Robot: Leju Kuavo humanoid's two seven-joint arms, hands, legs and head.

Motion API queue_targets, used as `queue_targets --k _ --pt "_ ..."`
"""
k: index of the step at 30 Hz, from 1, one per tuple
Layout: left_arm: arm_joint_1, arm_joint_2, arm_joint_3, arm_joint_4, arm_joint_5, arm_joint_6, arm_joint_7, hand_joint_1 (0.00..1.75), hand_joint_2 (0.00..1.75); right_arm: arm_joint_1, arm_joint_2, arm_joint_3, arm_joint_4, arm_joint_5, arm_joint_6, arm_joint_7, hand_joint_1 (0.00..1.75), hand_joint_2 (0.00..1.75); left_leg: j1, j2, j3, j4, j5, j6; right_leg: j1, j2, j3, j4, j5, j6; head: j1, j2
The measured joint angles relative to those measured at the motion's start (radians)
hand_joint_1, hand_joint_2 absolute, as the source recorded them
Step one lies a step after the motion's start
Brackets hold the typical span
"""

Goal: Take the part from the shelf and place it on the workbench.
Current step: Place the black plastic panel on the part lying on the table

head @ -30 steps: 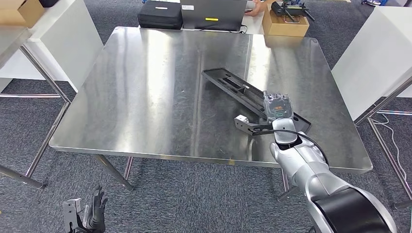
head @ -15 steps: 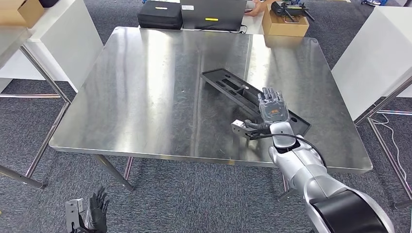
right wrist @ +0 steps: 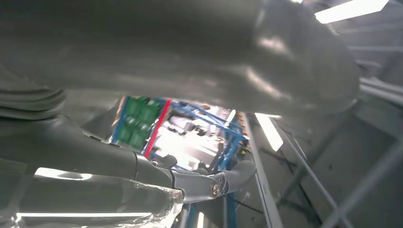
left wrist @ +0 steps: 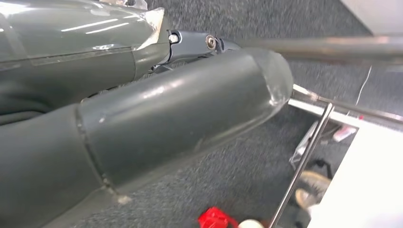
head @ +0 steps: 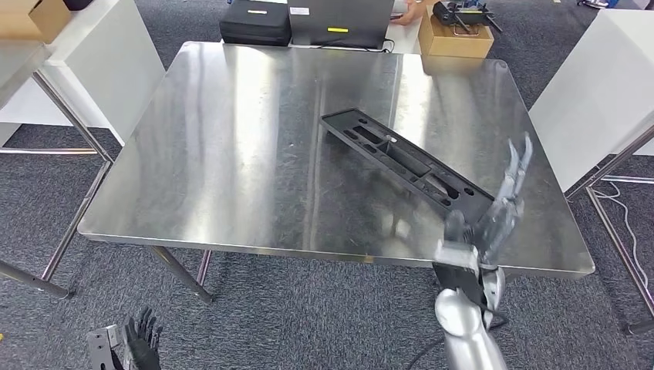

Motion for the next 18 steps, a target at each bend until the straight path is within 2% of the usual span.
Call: queue_targets --k 4,9,13,16,18 --pt "0.018 0.004 0.039 -0.003 0.026 0.000 0.000 0.00 0.00 0.158 0.004 0.008 -0.156 -0.121 0.043 -0.081 0.00 0.00 0.000 0.003 0.001 0.000 -0.002 -0.001 0.000 0.004 -0.001 0.000 0.000 0.000 0.000 0.000" --pt "0.048 0.003 0.084 -0.018 0.040 0.005 0.000 0.00 0.00 0.233 0.010 0.010 -0.232 -0.181 0.102 -0.097 0.00 0.00 0.001 0.005 0.005 -0.001 -0.005 -0.003 -0.001 0.007 -0.007 0.000 -0.003 -0.003 0.000 0.000" --pt "0.088 -0.006 0.156 -0.042 0.050 0.000 0.000 0.00 0.00 0.273 0.027 0.006 -0.234 -0.279 0.237 -0.124 0.00 0.00 0.001 0.007 0.009 -0.001 -0.006 -0.005 -0.002 0.009 -0.005 0.000 -0.004 -0.004 0.000 0.000" --pt "0.120 -0.017 0.224 -0.059 0.027 -0.006 0.000 0.00 0.00 0.292 0.041 0.002 -0.218 -0.367 0.412 -0.133 0.00 0.00 0.002 0.007 0.009 -0.001 -0.007 -0.005 -0.002 0.009 -0.005 0.000 -0.004 -0.004 0.000 0.000" --pt "0.142 -0.032 0.283 -0.076 0.005 -0.012 0.000 0.00 0.00 0.300 0.051 -0.001 -0.192 -0.380 0.506 -0.134 0.00 0.00 0.001 0.008 0.009 0.000 -0.009 -0.005 -0.003 0.009 -0.001 -0.001 -0.004 -0.004 0.000 0.000"
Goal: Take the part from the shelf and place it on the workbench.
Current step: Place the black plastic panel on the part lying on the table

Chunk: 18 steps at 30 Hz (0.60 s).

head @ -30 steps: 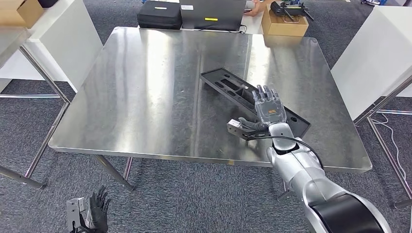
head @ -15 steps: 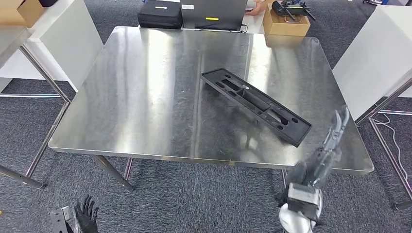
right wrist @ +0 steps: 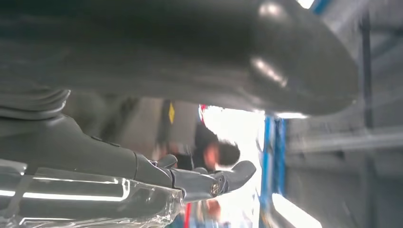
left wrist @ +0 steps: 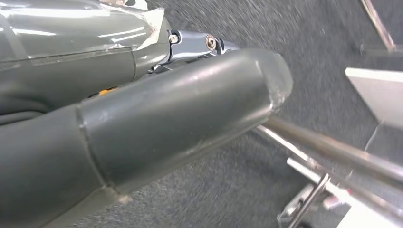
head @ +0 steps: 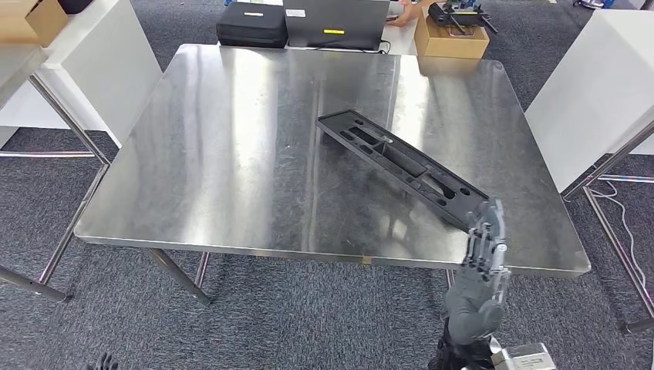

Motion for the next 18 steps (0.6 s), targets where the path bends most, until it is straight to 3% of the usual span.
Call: queue_targets --k 5,9,11,13,15,16,17,18 --pt "0.050 -0.079 0.158 -0.103 -0.092 0.010 0.058 0.00 0.00 0.000 0.026 -0.019 0.115 -0.010 0.068 0.043 0.00 0.00 -0.005 0.003 0.001 0.003 -0.006 0.008 -0.006 0.000 0.008 -0.001 -0.001 0.004 0.000 0.000" --pt "0.076 -0.159 0.263 -0.192 -0.151 0.029 0.104 0.00 0.00 -0.006 0.037 -0.044 0.215 -0.019 0.068 0.080 0.00 0.00 -0.008 0.000 0.006 0.001 -0.004 0.024 -0.010 0.000 0.014 0.001 -0.003 0.016 0.000 0.000" --pt "0.081 -0.189 0.300 -0.227 -0.174 0.027 0.114 0.00 0.00 -0.012 0.041 -0.054 0.252 -0.021 0.066 0.090 0.00 0.00 -0.003 -0.002 0.009 -0.007 0.005 0.035 -0.012 0.018 0.003 0.038 -0.032 0.015 0.000 0.000" --pt "0.081 -0.210 0.330 -0.257 -0.194 0.022 0.122 0.00 0.00 -0.015 0.042 -0.065 0.285 -0.026 0.064 0.097 0.00 0.00 -0.001 -0.005 0.007 -0.010 0.011 0.042 -0.014 0.041 -0.042 0.154 -0.101 0.006 0.001 0.000" --pt "0.082 -0.224 0.355 -0.276 -0.208 0.016 0.127 0.00 0.00 -0.016 0.041 -0.077 0.314 -0.035 0.059 0.103 0.00 0.00 -0.002 -0.011 0.000 -0.010 0.017 0.043 -0.014 0.050 -0.089 0.279 -0.156 0.005 0.002 0.000" --pt "0.082 -0.230 0.364 -0.283 -0.214 0.014 0.128 0.00 0.00 -0.016 0.041 -0.083 0.324 -0.038 0.055 0.104 0.00 0.00 -0.003 -0.014 -0.005 -0.009 0.020 0.041 -0.014 0.052 -0.091 0.300 -0.162 0.010 0.002 0.000" --pt "0.082 -0.236 0.374 -0.289 -0.220 0.010 0.130 0.00 0.00 -0.017 0.041 -0.088 0.332 -0.043 0.051 0.106 0.00 0.00 -0.002 -0.016 -0.009 -0.009 0.025 0.038 -0.014 0.053 -0.069 0.273 -0.151 0.018 0.002 0.000" --pt "0.082 -0.241 0.382 -0.295 -0.226 0.005 0.131 0.00 0.00 -0.018 0.041 -0.092 0.338 -0.046 0.048 0.106 0.00 0.00 -0.001 -0.019 -0.013 -0.009 0.030 0.033 -0.016 0.053 -0.028 0.207 -0.129 0.025 0.002 0.000"
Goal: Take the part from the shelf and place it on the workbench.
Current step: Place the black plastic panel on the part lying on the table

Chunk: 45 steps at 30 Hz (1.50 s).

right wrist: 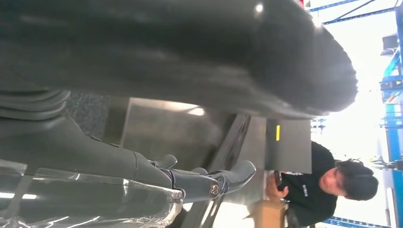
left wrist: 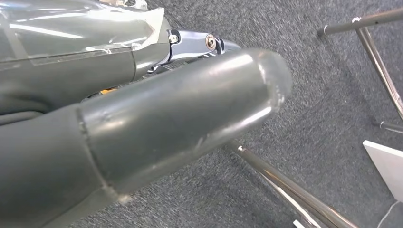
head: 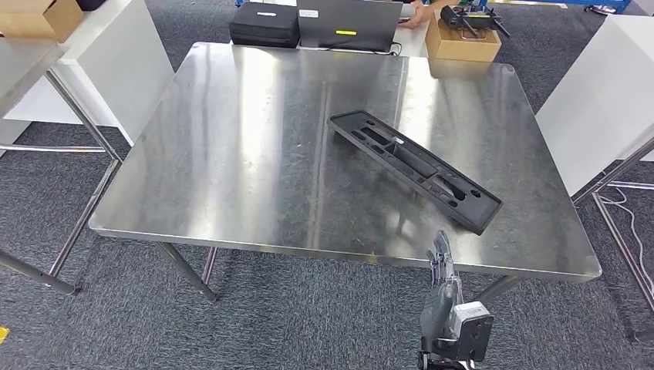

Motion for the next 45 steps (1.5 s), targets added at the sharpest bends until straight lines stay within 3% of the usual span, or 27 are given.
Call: queue_targets --k 2,3,5,7,9,11,12,13,14,17,19,22,23,24,26,28,29,30,31,33,35,37,38,39,42,43,45 --pt "-0.001 -0.009 0.014 -0.011 -0.014 -0.012 0.003 0.00 0.00 -0.004 0.000 -0.009 0.009 -0.004 -0.006 0.002 0.00 0.00 0.001 -0.006 -0.006 0.001 0.011 -0.013 0.000 0.004 0.089 -0.147 0.043 0.004 0.000 0.000" --pt "-0.002 -0.012 0.020 -0.016 -0.021 -0.018 0.004 0.00 0.00 -0.006 0.000 -0.012 0.012 -0.004 -0.010 0.004 0.00 0.00 0.000 -0.008 -0.006 0.003 0.015 -0.019 0.001 0.008 0.109 -0.187 0.056 0.000 -0.001 0.000" --pt "-0.003 -0.016 0.029 -0.023 -0.035 -0.030 0.006 0.00 0.00 -0.009 0.000 -0.019 0.018 -0.004 -0.018 0.008 0.00 0.00 -0.001 -0.012 -0.011 0.007 0.023 -0.032 0.002 0.014 0.108 -0.194 0.070 -0.016 -0.003 0.000" --pt "-0.003 -0.017 0.036 -0.027 -0.056 -0.047 0.006 0.00 0.00 -0.011 0.000 -0.027 0.025 -0.008 -0.027 0.012 0.00 0.00 0.003 -0.011 -0.023 0.020 0.017 -0.043 -0.007 0.009 0.092 -0.190 0.077 -0.026 -0.006 0.000" --pt "-0.003 -0.017 0.044 -0.027 -0.080 -0.067 0.000 0.00 0.00 -0.006 -0.001 -0.036 0.030 -0.015 -0.037 0.013 0.00 0.00 0.009 -0.001 -0.050 0.083 -0.048 -0.053 -0.009 0.000 0.073 -0.186 0.091 -0.039 -0.010 0.000" --pt "-0.004 -0.015 0.051 -0.023 -0.100 -0.082 -0.008 0.00 0.00 0.001 -0.001 -0.047 0.034 -0.020 -0.047 0.012 0.00 0.00 0.011 0.008 -0.089 0.210 -0.146 -0.059 -0.005 -0.008 0.057 -0.185 0.106 -0.052 -0.014 0.000" --pt "-0.005 -0.013 0.055 -0.020 -0.107 -0.087 -0.012 0.00 0.00 0.005 -0.002 -0.051 0.037 -0.022 -0.050 0.012 0.00 0.00 0.011 0.009 -0.099 0.266 -0.178 -0.061 -0.003 -0.012 0.048 -0.184 0.114 -0.055 -0.015 0.000" --pt "-0.006 -0.011 0.058 -0.016 -0.112 -0.091 -0.014 0.00 0.00 0.008 -0.002 -0.055 0.039 -0.023 -0.052 0.011 0.00 0.00 0.011 0.010 -0.093 0.293 -0.190 -0.061 -0.002 -0.014 0.039 -0.183 0.122 -0.054 -0.016 0.000" --pt "-0.006 -0.009 0.061 -0.012 -0.117 -0.095 -0.017 0.00 0.00 0.010 -0.003 -0.059 0.040 -0.024 -0.054 0.011 0.00 0.00 0.012 0.011 -0.068 0.283 -0.186 -0.061 -0.002 -0.015 0.029 -0.181 0.130 -0.052 -0.016 0.000" --pt "-0.012 -0.004 0.064 -0.001 -0.140 -0.107 -0.028 0.00 0.00 0.013 -0.004 -0.067 0.041 -0.026 -0.063 0.005 0.00 0.00 0.018 0.010 0.075 0.111 -0.139 -0.066 -0.003 -0.016 0.003 -0.172 0.145 -0.037 -0.018 0.000" --pt "-0.020 0.003 0.066 0.015 -0.165 -0.115 -0.039 0.00 0.00 0.016 -0.004 -0.079 0.040 -0.029 -0.073 0.000 0.00 0.00 0.018 0.005 0.114 0.049 -0.130 -0.062 0.005 -0.017 -0.007 -0.166 0.153 -0.026 -0.014 0.000" --pt "-0.033 0.021 0.071 0.056 -0.204 -0.120 -0.063 0.00 0.00 0.031 -0.005 -0.101 0.033 -0.037 -0.084 -0.005 0.00 0.00 0.010 0.004 0.091 0.043 -0.118 -0.030 0.012 -0.015 -0.016 -0.163 0.165 -0.007 -0.010 0.000" --pt "-0.037 0.028 0.072 0.070 -0.212 -0.119 -0.069 0.00 0.00 0.040 -0.005 -0.110 0.030 -0.039 -0.087 -0.006 0.00 0.00 0.008 0.005 0.079 0.041 -0.108 -0.018 0.010 -0.014 -0.027 -0.148 0.149 -0.007 -0.008 0.000" --pt "-0.040 0.034 0.073 0.082 -0.217 -0.119 -0.074 0.00 0.00 0.048 -0.004 -0.117 0.027 -0.041 -0.087 -0.007 0.00 0.00 0.006 0.008 0.065 0.039 -0.097 -0.007 0.008 -0.011 -0.044 -0.115 0.117 -0.011 -0.007 0.000" --pt "-0.045 0.044 0.073 0.100 -0.222 -0.118 -0.080 0.00 0.00 0.057 -0.005 -0.128 0.024 -0.045 -0.088 -0.007 0.00 0.00 0.000 0.011 0.037 0.040 -0.075 0.006 0.010 -0.007 -0.083 0.004 0.021 -0.026 -0.003 0.000" --pt "-0.048 0.052 0.074 0.121 -0.228 -0.117 -0.088 0.00 0.00 0.062 -0.004 -0.138 0.023 -0.052 -0.088 -0.008 0.00 0.00 -0.010 0.012 0.012 0.041 -0.054 0.012 0.016 -0.005 -0.092 0.108 -0.033 -0.029 -0.003 0.000" --pt "-0.051 0.055 0.074 0.131 -0.230 -0.115 -0.092 0.00 0.00 0.065 -0.002 -0.144 0.022 -0.057 -0.087 -0.008 0.00 0.00 -0.016 0.012 0.001 0.042 -0.043 0.014 0.021 -0.003 -0.073 0.116 -0.031 -0.027 -0.003 0.000" --pt "-0.053 0.058 0.074 0.140 -0.232 -0.115 -0.095 0.00 0.00 0.067 -0.001 -0.149 0.021 -0.060 -0.087 -0.008 0.00 0.00 -0.021 0.011 -0.008 0.042 -0.033 0.016 0.028 -0.002 -0.037 0.090 -0.015 -0.027 -0.003 0.000" --pt "-0.055 0.061 0.074 0.148 -0.234 -0.114 -0.097 0.00 0.00 0.068 0.001 -0.154 0.018 -0.063 -0.086 -0.008 0.00 0.00 -0.026 0.011 -0.017 0.042 -0.022 0.017 0.038 0.000 0.014 0.031 0.005 -0.032 -0.003 0.000" --pt "-0.061 0.065 0.073 0.168 -0.241 -0.113 -0.103 0.00 0.00 0.068 0.003 -0.163 0.009 -0.066 -0.085 -0.009 0.00 0.00 -0.033 0.011 -0.030 0.042 -0.003 0.016 0.058 0.000 0.116 -0.117 0.021 -0.057 -0.004 0.000" --pt "-0.067 0.069 0.073 0.189 -0.248 -0.112 -0.109 0.00 0.00 0.068 0.006 -0.173 0.003 -0.067 -0.084 -0.011 0.00 0.00 -0.031 0.012 -0.036 0.038 0.017 0.008 0.069 -0.002 0.155 -0.199 0.019 -0.080 -0.005 0.000" --pt "-0.069 0.075 0.073 0.202 -0.251 -0.111 -0.113 0.00 0.00 0.069 0.008 -0.181 0.001 -0.067 -0.083 -0.013 0.00 0.00 -0.026 0.012 -0.040 0.031 0.033 -0.007 0.064 -0.004 0.148 -0.216 0.039 -0.094 -0.004 0.000" --pt "-0.070 0.077 0.073 0.207 -0.252 -0.110 -0.116 0.00 0.00 0.070 0.010 -0.183 0.001 -0.067 -0.082 -0.014 0.00 0.00 -0.024 0.011 -0.046 0.038 0.019 -0.014 0.058 -0.005 0.142 -0.221 0.054 -0.102 -0.003 0.000" --pt "-0.071 0.080 0.073 0.212 -0.253 -0.109 -0.119 0.00 0.00 0.070 0.012 -0.185 0.001 -0.067 -0.080 -0.014 0.00 0.00 -0.022 0.009 -0.053 0.059 -0.015 -0.022 0.051 -0.006 0.133 -0.227 0.071 -0.107 -0.004 0.000" --pt "-0.076 0.093 0.073 0.231 -0.260 -0.102 -0.128 0.00 0.00 0.075 0.023 -0.193 0.001 -0.064 -0.071 -0.015 0.00 0.00 -0.002 0.009 -0.080 0.217 -0.166 -0.053 0.040 -0.009 0.094 -0.228 0.111 -0.107 -0.007 0.000" --pt "-0.078 0.098 0.073 0.237 -0.261 -0.100 -0.129 0.00 0.00 0.077 0.026 -0.196 0.001 -0.063 -0.069 -0.014 0.00 0.00 0.008 0.010 -0.081 0.269 -0.181 -0.065 0.037 -0.011 0.081 -0.227 0.122 -0.101 -0.007 0.000" --pt "-0.082 0.105 0.073 0.247 -0.261 -0.098 -0.130 0.00 0.00 0.079 0.029 -0.204 0.001 -0.060 -0.067 -0.014 0.00 0.00 0.028 0.011 -0.048 0.299 -0.146 -0.088 0.026 -0.015 0.053 -0.218 0.143 -0.086 -0.007 0.000"
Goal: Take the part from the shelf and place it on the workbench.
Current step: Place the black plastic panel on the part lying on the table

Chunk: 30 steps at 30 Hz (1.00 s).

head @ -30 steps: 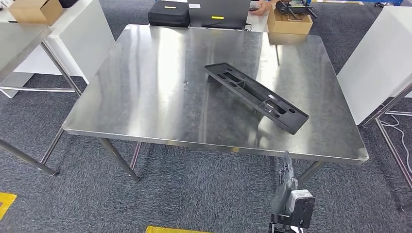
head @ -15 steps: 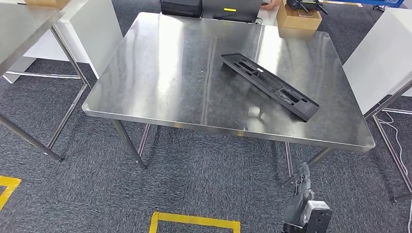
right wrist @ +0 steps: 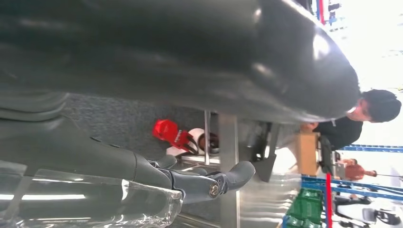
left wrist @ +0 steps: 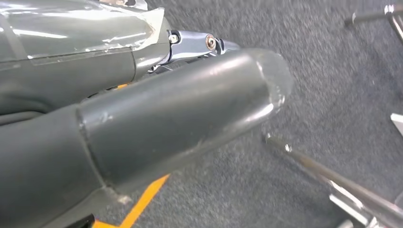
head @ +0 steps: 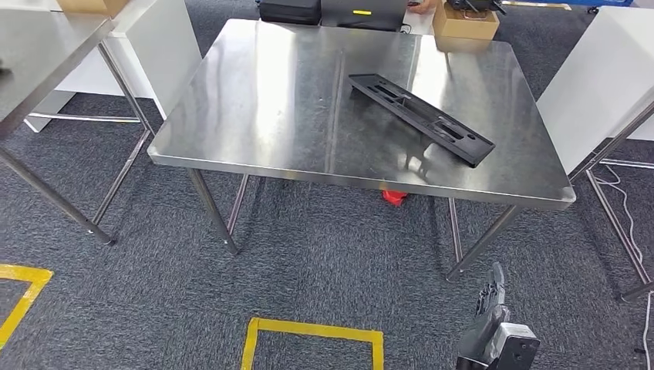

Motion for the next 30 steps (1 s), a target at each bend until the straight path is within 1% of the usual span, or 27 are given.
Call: queue_targets --k 1,2,3,4,5,7,8,9,10,12,13,14,15,16,17,18,19,20,21,22,23,24,25,27,28,29,30 --pt "-0.002 0.003 0.000 0.004 0.000 0.000 0.000 0.00 0.00 0.001 0.001 -0.003 0.000 0.001 0.001 0.000 0.00 0.00 0.011 0.001 0.042 -0.037 0.027 -0.012 -0.007 -0.002 -0.015 0.010 0.007 0.008 0.000 0.000" --pt "-0.005 0.004 0.000 0.008 0.000 0.000 0.000 0.00 0.00 0.001 0.001 -0.006 0.000 0.002 0.002 0.000 0.00 0.00 0.019 0.001 0.093 -0.099 0.034 -0.026 -0.010 -0.003 -0.033 0.023 0.012 0.016 -0.001 0.000" --pt "-0.008 0.006 0.000 0.012 -0.001 0.000 0.000 0.00 0.00 0.001 0.002 -0.009 -0.001 0.002 0.003 -0.001 0.00 0.00 0.023 0.000 0.140 -0.164 0.029 -0.034 -0.013 -0.003 -0.051 0.039 0.016 0.024 -0.002 0.000" --pt "-0.010 0.007 0.000 0.015 -0.003 0.000 0.000 0.00 0.00 0.001 0.003 -0.012 -0.001 0.002 0.004 -0.002 0.00 0.00 0.023 -0.001 0.170 -0.214 0.012 -0.034 -0.012 -0.004 -0.065 0.052 0.020 0.032 -0.003 0.000" --pt "-0.011 0.009 0.000 0.018 -0.006 0.000 0.000 0.00 0.00 0.001 0.004 -0.016 -0.001 0.002 0.006 -0.003 0.00 0.00 0.018 -0.002 0.181 -0.243 -0.003 -0.026 -0.010 -0.004 -0.076 0.060 0.026 0.041 -0.004 0.000" --pt "-0.011 0.012 0.000 0.025 -0.010 -0.002 0.000 0.00 0.00 0.005 0.004 -0.025 0.000 0.000 0.011 -0.005 0.00 0.00 0.007 0.000 0.166 -0.254 0.002 0.009 -0.010 -0.003 -0.088 0.060 0.041 0.063 -0.003 0.000" --pt "-0.011 0.014 -0.001 0.029 -0.010 -0.002 0.000 0.00 0.00 0.008 0.004 -0.030 0.002 -0.001 0.013 -0.005 0.00 0.00 0.003 0.002 0.155 -0.257 0.013 0.026 -0.014 -0.001 -0.097 0.064 0.036 0.069 -0.003 0.000" --pt "-0.011 0.015 -0.001 0.032 -0.012 -0.003 0.000 0.00 0.00 0.011 0.004 -0.035 0.004 -0.003 0.014 -0.006 0.00 0.00 0.001 0.004 0.141 -0.260 0.026 0.043 -0.017 0.001 -0.111 0.082 0.014 0.070 0.000 0.000" --pt "-0.012 0.016 -0.001 0.034 -0.013 -0.003 0.000 0.00 0.00 0.014 0.004 -0.041 0.006 -0.005 0.015 -0.007 0.00 0.00 0.001 0.006 0.126 -0.261 0.039 0.055 -0.020 0.004 -0.128 0.120 -0.026 0.066 0.002 0.000" --pt "-0.012 0.019 -0.002 0.038 -0.017 -0.001 -0.001 0.00 0.00 0.018 0.004 -0.053 0.009 -0.010 0.015 -0.010 0.00 0.00 -0.003 0.007 0.094 -0.261 0.065 0.066 -0.021 0.009 -0.157 0.236 -0.119 0.058 0.009 0.000" --pt "-0.012 0.020 -0.002 0.041 -0.018 -0.001 -0.001 0.00 0.00 0.019 0.004 -0.059 0.012 -0.013 0.016 -0.012 0.00 0.00 -0.005 0.007 0.078 -0.260 0.078 0.067 -0.020 0.011 -0.161 0.290 -0.145 0.060 0.010 0.000" --pt "-0.012 0.020 -0.004 0.043 -0.016 -0.004 -0.001 0.00 0.00 0.019 0.004 -0.065 0.014 -0.017 0.019 -0.017 0.00 0.00 -0.007 0.008 0.063 -0.259 0.090 0.066 -0.019 0.013 -0.153 0.322 -0.148 0.067 0.010 0.000" --pt "-0.013 0.019 -0.007 0.043 -0.010 -0.009 -0.001 0.00 0.00 0.018 0.004 -0.071 0.016 -0.022 0.024 -0.026 0.00 0.00 -0.008 0.008 0.048 -0.258 0.103 0.065 -0.019 0.014 -0.128 0.321 -0.134 0.076 0.010 0.000" --pt "-0.015 0.019 -0.012 0.044 -0.003 -0.014 -0.001 0.00 0.00 0.016 0.004 -0.077 0.018 -0.026 0.029 -0.035 0.00 0.00 -0.008 0.007 0.035 -0.258 0.115 0.062 -0.019 0.015 -0.087 0.287 -0.112 0.083 0.010 0.000" --pt "-0.019 0.018 -0.018 0.043 0.004 -0.017 -0.001 0.00 0.00 0.012 0.004 -0.082 0.019 -0.029 0.034 -0.042 0.00 0.00 -0.009 0.007 0.022 -0.258 0.128 0.058 -0.019 0.016 -0.033 0.225 -0.098 0.087 0.011 0.000" --pt "-0.025 0.018 -0.024 0.043 0.009 -0.017 -0.001 0.00 0.00 0.006 0.004 -0.085 0.019 -0.031 0.036 -0.046 0.00 0.00 -0.009 0.006 0.012 -0.257 0.139 0.053 -0.016 0.017 0.025 0.146 -0.097 0.084 0.011 0.000" --pt "-0.031 0.018 -0.029 0.043 0.011 -0.014 -0.001 0.00 0.00 -0.001 0.005 -0.089 0.019 -0.031 0.037 -0.046 0.00 0.00 -0.010 0.006 0.007 -0.259 0.151 0.047 -0.012 0.018 0.065 0.081 -0.105 0.077 0.010 0.000" --pt "-0.037 0.019 -0.034 0.043 0.012 -0.012 -0.001 0.00 0.00 -0.006 0.006 -0.092 0.019 -0.031 0.037 -0.046 0.00 0.00 -0.011 0.006 0.005 -0.261 0.161 0.040 -0.007 0.019 0.089 0.036 -0.117 0.068 0.010 0.000" --pt "-0.042 0.019 -0.039 0.043 0.012 -0.009 -0.001 0.00 0.00 -0.009 0.007 -0.097 0.019 -0.032 0.037 -0.045 0.00 0.00 -0.011 0.006 0.004 -0.267 0.173 0.033 -0.001 0.020 0.096 0.014 -0.122 0.057 0.010 0.000" --pt "-0.046 0.021 -0.046 0.044 0.011 -0.006 -0.001 0.00 0.00 -0.009 0.009 -0.104 0.019 -0.032 0.037 -0.045 0.00 0.00 -0.010 0.005 0.006 -0.274 0.185 0.026 0.001 0.020 0.087 0.011 -0.115 0.047 0.010 0.000" --pt "-0.049 0.022 -0.052 0.045 0.011 -0.003 -0.001 0.00 0.00 -0.010 0.011 -0.111 0.019 -0.033 0.037 -0.044 0.00 0.00 -0.009 0.004 0.003 -0.275 0.185 0.020 -0.002 0.018 0.082 0.009 -0.104 0.036 0.010 0.000" --pt "-0.051 0.023 -0.059 0.046 0.011 0.000 -0.001 0.00 0.00 -0.010 0.016 -0.118 0.019 -0.033 0.036 -0.044 0.00 0.00 -0.007 0.003 -0.004 -0.265 0.165 0.016 -0.005 0.017 0.074 0.008 -0.092 0.023 0.009 0.000" --pt "-0.052 0.025 -0.065 0.049 0.011 0.004 -0.001 0.00 0.00 -0.011 0.020 -0.124 0.019 -0.033 0.036 -0.044 0.00 0.00 -0.006 0.002 -0.013 -0.236 0.125 0.012 -0.008 0.015 0.064 0.006 -0.079 0.011 0.007 0.000" --pt "-0.058 0.027 -0.075 0.053 0.011 0.007 -0.001 0.00 0.00 -0.010 0.028 -0.132 0.019 -0.033 0.037 -0.043 0.00 0.00 -0.005 0.002 -0.038 -0.122 0.015 0.009 -0.005 0.012 0.042 0.007 -0.056 -0.006 0.004 0.000" --pt "-0.060 0.029 -0.079 0.054 0.011 0.008 -0.001 0.00 0.00 -0.010 0.031 -0.135 0.019 -0.033 0.038 -0.043 0.00 0.00 -0.005 0.001 -0.045 -0.060 -0.020 0.008 -0.001 0.011 0.031 0.009 -0.045 -0.009 0.003 0.000" --pt "-0.062 0.030 -0.082 0.055 0.011 0.008 -0.001 0.00 0.00 -0.009 0.033 -0.138 0.019 -0.033 0.038 -0.043 0.00 0.00 -0.005 0.001 -0.044 -0.014 -0.030 0.007 0.001 0.010 0.019 0.012 -0.035 -0.009 0.004 0.000" --pt "-0.063 0.031 -0.084 0.056 0.011 0.008 -0.001 0.00 0.00 -0.009 0.034 -0.142 0.019 -0.032 0.039 -0.043 0.00 0.00 -0.005 0.001 -0.028 0.001 -0.020 0.008 0.004 0.010 0.006 0.015 -0.025 -0.008 0.004 0.000"
